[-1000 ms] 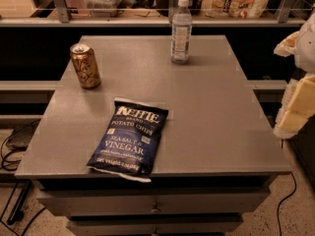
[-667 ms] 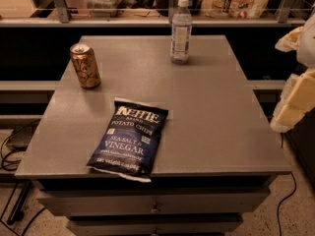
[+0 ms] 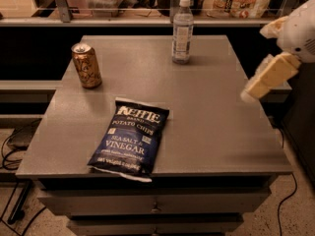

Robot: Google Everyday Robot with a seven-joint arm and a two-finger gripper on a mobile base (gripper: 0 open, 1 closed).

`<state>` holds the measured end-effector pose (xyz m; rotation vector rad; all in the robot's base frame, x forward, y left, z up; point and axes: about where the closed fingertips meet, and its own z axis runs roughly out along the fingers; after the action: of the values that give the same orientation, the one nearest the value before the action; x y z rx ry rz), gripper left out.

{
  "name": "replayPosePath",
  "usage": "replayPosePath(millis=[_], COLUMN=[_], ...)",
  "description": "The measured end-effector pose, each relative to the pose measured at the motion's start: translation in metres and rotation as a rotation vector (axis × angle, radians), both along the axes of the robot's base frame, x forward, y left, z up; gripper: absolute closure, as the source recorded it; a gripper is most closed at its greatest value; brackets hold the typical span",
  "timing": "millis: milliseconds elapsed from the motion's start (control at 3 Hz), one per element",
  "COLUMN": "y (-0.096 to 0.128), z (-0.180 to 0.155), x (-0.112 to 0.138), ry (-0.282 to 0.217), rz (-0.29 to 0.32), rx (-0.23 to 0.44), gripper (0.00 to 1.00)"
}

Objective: Knock blue plastic bottle over

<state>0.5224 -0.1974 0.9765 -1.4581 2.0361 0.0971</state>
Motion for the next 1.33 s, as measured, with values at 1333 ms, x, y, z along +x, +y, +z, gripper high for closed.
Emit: replayPosePath(millis=[1333], y=[0.023], z=[-0.009], x=[0.088], ry=[-0.092], rz=[-0.048], rx=[0.197], gripper=[0.0])
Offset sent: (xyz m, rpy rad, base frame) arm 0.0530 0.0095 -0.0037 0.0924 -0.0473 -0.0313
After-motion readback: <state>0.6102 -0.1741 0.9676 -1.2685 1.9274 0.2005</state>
